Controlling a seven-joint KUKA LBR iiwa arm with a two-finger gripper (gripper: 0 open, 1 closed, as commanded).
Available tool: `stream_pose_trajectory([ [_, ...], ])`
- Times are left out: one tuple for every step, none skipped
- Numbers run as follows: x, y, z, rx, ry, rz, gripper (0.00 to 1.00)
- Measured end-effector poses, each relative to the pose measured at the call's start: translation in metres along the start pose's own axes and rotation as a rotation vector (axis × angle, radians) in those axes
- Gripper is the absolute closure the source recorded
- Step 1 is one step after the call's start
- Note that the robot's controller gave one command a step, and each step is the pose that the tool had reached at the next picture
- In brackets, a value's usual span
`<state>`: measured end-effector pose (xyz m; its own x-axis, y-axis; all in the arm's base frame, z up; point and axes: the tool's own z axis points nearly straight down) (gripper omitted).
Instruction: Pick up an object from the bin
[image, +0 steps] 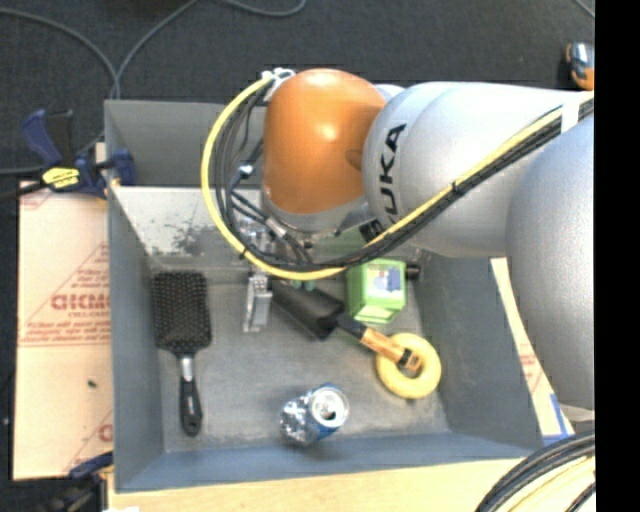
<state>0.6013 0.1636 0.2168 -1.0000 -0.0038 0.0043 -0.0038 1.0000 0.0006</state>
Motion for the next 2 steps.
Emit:
stream_pose_trajectory([
  [-0.002, -0.001, -0.004, -0.001, -0.008, 0.004, 0.00],
  [-0.033, -0.080, 0.148, -0.002, -0.008, 0.064, 0.00],
])
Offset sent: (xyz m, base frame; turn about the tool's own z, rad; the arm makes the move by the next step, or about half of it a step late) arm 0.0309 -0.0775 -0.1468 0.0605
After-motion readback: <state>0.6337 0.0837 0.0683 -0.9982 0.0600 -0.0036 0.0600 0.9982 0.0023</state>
